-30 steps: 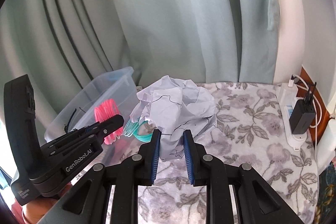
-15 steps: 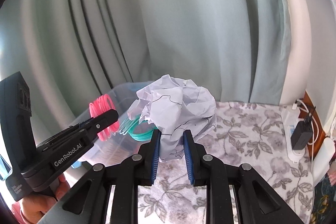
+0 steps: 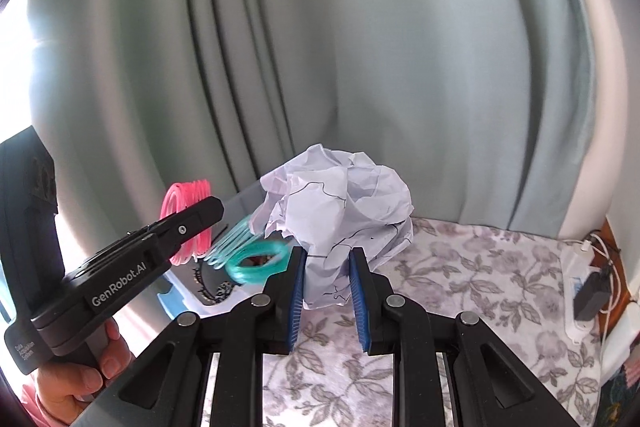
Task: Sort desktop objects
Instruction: 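Lift and carry the hair ties and crumpled paper with both tools over the bin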
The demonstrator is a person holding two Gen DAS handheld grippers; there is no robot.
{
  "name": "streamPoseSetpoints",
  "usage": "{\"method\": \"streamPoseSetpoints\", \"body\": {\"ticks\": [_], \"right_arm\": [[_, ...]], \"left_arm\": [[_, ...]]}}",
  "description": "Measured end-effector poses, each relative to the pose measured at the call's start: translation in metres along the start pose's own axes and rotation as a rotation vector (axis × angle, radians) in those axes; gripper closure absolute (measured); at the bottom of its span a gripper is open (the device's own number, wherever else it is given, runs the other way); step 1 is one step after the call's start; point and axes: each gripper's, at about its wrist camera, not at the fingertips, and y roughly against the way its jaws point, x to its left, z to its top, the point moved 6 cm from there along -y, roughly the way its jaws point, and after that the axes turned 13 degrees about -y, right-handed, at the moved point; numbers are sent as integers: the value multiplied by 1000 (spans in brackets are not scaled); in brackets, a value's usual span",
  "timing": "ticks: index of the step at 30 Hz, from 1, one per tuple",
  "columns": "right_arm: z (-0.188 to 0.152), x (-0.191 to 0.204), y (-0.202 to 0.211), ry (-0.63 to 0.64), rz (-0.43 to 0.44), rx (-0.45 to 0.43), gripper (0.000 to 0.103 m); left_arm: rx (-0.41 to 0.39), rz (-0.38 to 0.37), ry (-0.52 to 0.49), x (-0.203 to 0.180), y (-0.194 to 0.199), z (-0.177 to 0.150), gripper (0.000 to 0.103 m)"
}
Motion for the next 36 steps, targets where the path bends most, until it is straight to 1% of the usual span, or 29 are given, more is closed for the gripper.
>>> {"method": "streamPoseSetpoints", "body": {"ticks": [8,16,24,36], "right_arm": [[-1,40,-17,69,57,17,79],[-10,62,-45,111,95,63,79],[-17,63,-76,122,98,116,79],[-30,69,-121,138,98,200,79]], "left_arm": [[-33,71,46,36,20,4,94],[-33,125,85,62,26,-2,94],[8,139,116,76,14,-14,94],[85,135,136,87,-13,-26,94]]}}
